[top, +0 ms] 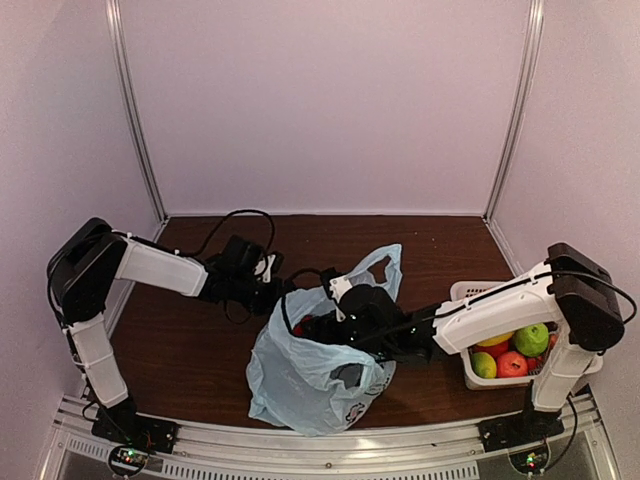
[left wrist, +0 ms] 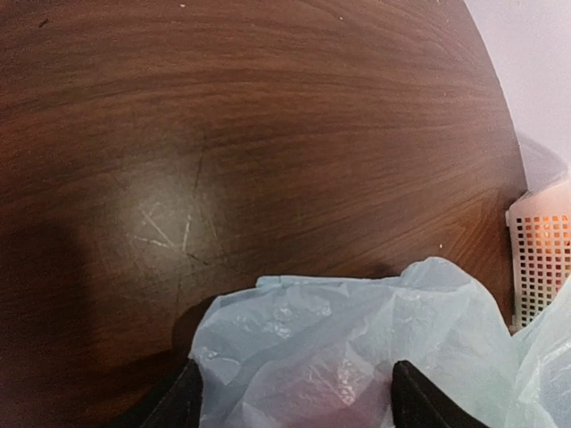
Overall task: Untie the knot of the plastic bag and take out the fruit
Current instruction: Adjust the takeout bag at the center of the board, then pick up the fake fruit from the takeout bag.
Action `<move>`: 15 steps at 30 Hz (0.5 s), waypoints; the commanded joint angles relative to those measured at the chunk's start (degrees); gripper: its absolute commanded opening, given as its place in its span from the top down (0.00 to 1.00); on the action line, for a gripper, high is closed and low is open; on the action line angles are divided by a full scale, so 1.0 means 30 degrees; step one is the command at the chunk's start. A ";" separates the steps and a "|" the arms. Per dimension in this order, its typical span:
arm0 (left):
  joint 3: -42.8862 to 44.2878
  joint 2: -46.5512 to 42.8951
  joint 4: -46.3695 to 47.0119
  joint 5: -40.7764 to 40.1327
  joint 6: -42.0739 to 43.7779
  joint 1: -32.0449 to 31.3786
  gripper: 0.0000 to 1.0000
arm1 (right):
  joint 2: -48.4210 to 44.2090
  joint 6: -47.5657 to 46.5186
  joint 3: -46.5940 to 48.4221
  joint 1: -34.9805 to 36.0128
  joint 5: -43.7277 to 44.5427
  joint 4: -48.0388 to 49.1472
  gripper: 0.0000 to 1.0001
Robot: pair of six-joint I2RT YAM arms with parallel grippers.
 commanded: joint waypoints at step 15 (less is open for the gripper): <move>-0.0419 0.0623 0.0895 0.0842 0.0114 0.0025 0.87 | 0.3630 -0.0592 0.2549 -0.0552 0.1622 -0.0209 0.14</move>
